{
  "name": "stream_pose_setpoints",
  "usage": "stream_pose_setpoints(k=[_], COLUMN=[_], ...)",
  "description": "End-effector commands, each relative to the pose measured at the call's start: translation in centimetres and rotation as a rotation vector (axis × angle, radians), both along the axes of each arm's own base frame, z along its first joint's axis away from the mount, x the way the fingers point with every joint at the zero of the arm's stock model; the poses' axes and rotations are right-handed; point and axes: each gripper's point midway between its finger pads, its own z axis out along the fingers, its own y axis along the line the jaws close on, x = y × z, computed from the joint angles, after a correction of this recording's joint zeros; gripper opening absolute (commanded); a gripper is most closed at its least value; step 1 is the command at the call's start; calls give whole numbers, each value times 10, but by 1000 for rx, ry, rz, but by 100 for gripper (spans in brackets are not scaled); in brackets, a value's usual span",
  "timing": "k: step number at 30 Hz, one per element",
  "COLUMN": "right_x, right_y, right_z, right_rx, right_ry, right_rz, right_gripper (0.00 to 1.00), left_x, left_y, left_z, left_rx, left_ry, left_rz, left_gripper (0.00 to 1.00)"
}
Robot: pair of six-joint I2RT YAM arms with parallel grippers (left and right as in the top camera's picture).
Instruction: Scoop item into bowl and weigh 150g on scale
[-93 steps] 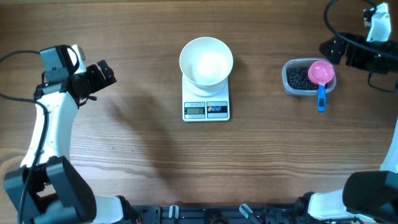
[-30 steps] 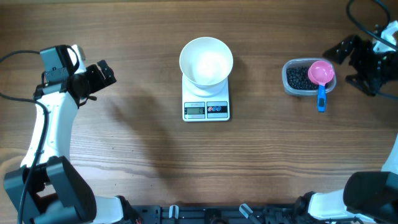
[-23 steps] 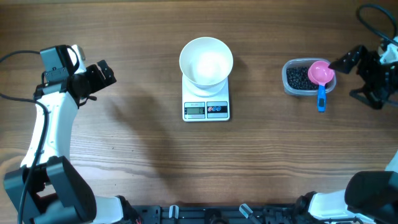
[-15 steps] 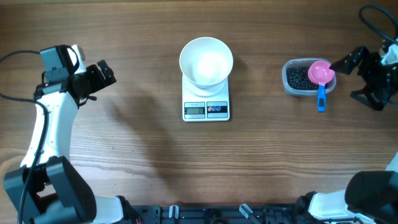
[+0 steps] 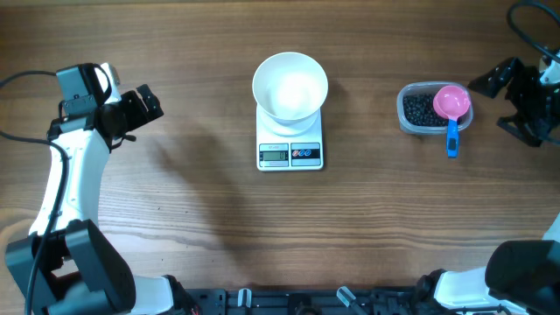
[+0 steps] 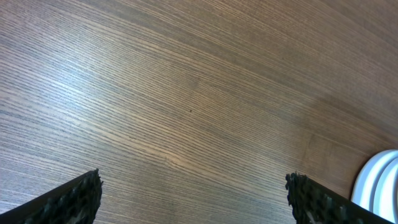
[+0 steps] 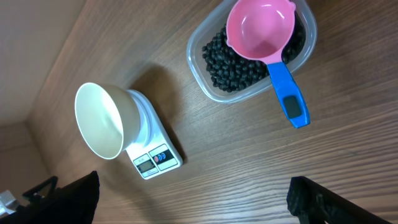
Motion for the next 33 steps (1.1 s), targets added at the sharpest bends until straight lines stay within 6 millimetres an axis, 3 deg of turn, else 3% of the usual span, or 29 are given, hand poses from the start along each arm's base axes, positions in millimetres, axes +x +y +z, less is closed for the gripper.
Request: stream_pose_setpoints(k=[1, 2, 4, 5, 10, 12, 13, 17, 19, 24, 28, 29, 33], right_x=[-3, -6, -7, -7, -8, -8, -8, -26, -35, -51, -80, -86, -115], right_y=[8, 9, 9, 9, 4, 2, -2, -34, -34, -38, -52, -57, -78], right_z=[4, 3, 3, 3, 0, -1, -3, -16, -11, 17, 38, 40, 41], right_rx=[50, 51, 50, 49, 16, 3, -20, -158, -150, -209, -229, -247, -254], right_ry=[16, 26, 32, 30, 45, 48, 52, 196, 203, 130, 119, 119, 151], right_rz=[-3, 4, 9, 9, 2, -1, -7, -175, -206, -295, -497, -524, -642], right_gripper=[68, 46, 13, 4, 4, 49, 53, 52, 46, 61, 96, 100, 100], left_x=[0, 0, 0, 0, 0, 0, 0, 0, 0, 0, 0, 0, 0], left_y=[2, 2, 2, 2, 2, 2, 2, 2, 2, 2, 2, 2, 2], left_z=[9, 9, 9, 9, 9, 9, 9, 9, 9, 9, 9, 9, 9], left_rx=[28, 28, 28, 28, 27, 28, 28, 28, 28, 28, 28, 28, 28], left_ry=[-22, -22, -22, -22, -22, -22, -22, -22, -22, -22, -22, -22, -22], left_rz=[-12, -12, -12, -12, -12, -12, -12, -12, -12, -12, -12, -13, -12], left_gripper=[100, 100, 100, 100, 100, 100, 100, 100, 100, 100, 100, 100, 100])
